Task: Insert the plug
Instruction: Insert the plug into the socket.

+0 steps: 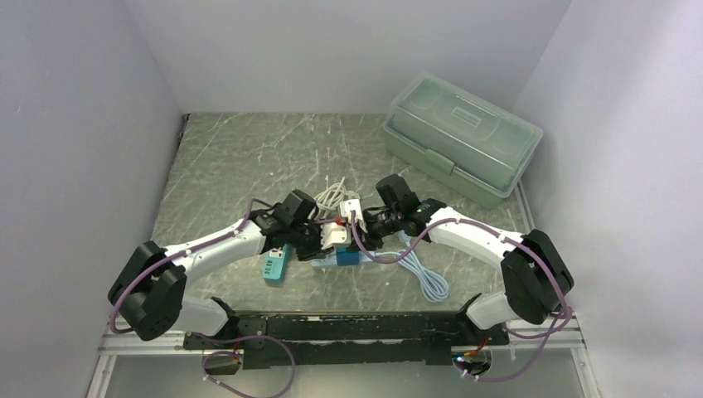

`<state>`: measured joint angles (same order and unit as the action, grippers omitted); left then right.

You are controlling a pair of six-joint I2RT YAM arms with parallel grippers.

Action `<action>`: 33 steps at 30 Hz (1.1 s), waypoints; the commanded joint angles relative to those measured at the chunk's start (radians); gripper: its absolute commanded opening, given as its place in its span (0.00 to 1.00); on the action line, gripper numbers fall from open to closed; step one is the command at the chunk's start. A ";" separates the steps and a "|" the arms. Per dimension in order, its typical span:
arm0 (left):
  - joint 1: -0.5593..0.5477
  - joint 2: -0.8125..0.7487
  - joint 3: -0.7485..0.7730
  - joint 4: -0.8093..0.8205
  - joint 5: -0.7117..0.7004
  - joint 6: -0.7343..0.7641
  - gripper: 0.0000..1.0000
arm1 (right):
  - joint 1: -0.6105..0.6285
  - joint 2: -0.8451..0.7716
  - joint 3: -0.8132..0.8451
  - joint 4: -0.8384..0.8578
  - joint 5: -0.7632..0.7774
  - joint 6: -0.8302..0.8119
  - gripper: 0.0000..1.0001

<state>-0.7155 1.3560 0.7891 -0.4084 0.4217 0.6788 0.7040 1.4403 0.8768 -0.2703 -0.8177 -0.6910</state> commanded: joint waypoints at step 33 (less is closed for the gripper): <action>0.054 -0.136 -0.073 -0.192 -0.124 0.087 0.03 | 0.021 0.133 -0.031 0.013 0.075 0.036 0.00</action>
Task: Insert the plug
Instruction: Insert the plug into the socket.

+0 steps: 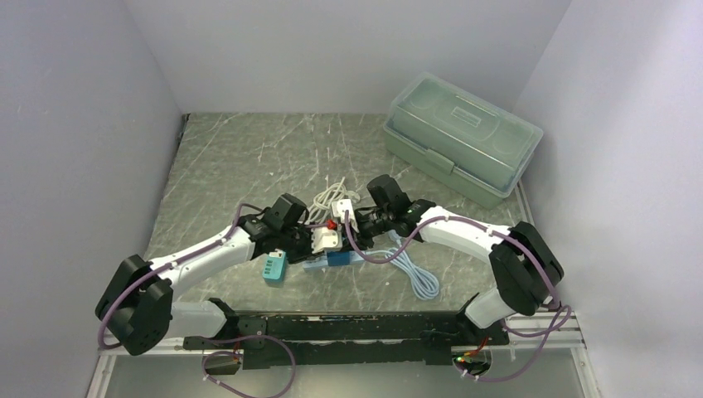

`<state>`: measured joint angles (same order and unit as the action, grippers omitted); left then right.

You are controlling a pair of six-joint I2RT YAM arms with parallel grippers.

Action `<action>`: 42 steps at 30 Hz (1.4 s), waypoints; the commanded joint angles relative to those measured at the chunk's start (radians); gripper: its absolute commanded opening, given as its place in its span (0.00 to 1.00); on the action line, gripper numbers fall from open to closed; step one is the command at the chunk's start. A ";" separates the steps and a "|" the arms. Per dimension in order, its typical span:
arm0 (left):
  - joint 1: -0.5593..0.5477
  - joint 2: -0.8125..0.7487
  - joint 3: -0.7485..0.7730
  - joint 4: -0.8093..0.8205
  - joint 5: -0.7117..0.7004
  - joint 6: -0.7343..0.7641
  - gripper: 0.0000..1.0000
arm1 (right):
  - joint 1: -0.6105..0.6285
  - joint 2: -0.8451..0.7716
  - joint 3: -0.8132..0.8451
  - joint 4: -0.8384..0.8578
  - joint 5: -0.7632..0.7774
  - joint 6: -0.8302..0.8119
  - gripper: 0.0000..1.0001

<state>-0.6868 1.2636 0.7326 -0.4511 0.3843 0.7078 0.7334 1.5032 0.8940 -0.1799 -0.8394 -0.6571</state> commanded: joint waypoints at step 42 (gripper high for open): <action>0.041 -0.107 -0.050 -0.074 -0.154 0.041 0.13 | 0.044 0.209 -0.051 -0.032 0.137 0.061 0.00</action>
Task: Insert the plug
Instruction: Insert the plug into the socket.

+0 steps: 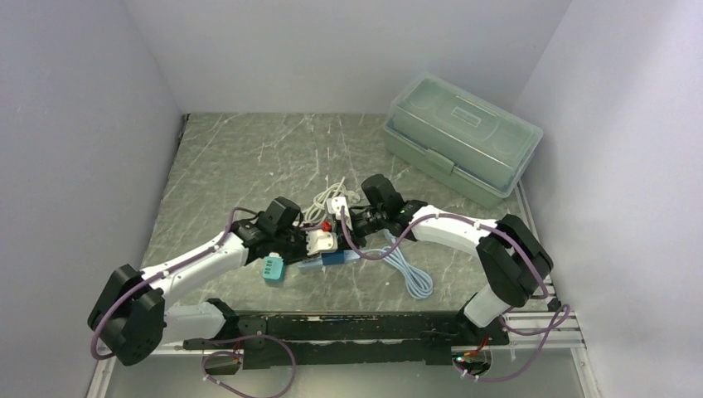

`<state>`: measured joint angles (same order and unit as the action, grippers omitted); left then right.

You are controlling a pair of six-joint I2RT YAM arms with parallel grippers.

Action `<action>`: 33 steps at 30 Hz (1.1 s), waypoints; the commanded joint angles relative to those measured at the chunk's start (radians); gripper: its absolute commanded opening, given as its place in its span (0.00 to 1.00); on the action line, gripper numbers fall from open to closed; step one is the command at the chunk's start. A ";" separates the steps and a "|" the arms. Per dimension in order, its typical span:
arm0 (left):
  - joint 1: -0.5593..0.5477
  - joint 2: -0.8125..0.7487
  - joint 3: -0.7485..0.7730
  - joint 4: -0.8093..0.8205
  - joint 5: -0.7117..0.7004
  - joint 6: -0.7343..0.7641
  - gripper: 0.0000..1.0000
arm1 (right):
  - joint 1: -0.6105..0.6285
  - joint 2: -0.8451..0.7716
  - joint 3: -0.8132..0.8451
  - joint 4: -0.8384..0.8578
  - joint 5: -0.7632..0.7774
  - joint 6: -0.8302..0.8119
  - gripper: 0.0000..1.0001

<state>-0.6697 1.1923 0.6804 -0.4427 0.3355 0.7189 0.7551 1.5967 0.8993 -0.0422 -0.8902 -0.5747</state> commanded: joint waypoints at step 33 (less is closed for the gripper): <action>-0.027 -0.010 0.170 0.026 0.219 -0.179 0.37 | 0.015 0.006 -0.156 0.025 0.166 0.061 0.02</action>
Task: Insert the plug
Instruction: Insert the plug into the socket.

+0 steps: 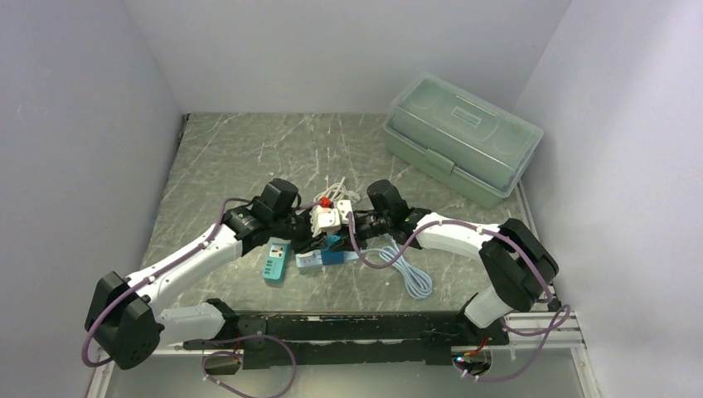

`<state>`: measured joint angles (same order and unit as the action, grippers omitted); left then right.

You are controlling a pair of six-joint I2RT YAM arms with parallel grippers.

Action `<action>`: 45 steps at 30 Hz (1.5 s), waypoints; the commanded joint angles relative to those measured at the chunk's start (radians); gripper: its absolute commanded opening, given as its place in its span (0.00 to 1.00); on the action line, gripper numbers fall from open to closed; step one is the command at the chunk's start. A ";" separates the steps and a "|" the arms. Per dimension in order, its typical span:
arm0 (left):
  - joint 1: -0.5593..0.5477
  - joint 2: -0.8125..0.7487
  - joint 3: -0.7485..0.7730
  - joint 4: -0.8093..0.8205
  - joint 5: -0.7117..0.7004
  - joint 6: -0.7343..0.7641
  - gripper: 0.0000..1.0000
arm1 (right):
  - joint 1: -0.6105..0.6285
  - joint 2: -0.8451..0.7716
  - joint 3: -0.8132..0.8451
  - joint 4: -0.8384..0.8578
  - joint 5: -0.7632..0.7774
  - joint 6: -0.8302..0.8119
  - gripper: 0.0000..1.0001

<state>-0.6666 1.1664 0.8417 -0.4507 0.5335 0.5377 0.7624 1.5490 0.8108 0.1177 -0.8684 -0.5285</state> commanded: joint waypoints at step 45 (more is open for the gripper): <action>-0.051 -0.015 -0.050 0.014 -0.110 0.029 0.00 | -0.140 -0.171 -0.195 0.388 -0.020 0.330 1.00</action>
<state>-0.7177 1.1442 0.8223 -0.4313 0.4820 0.5419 0.6167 1.4185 0.5632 0.5583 -0.9031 -0.1421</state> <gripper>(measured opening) 0.250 0.994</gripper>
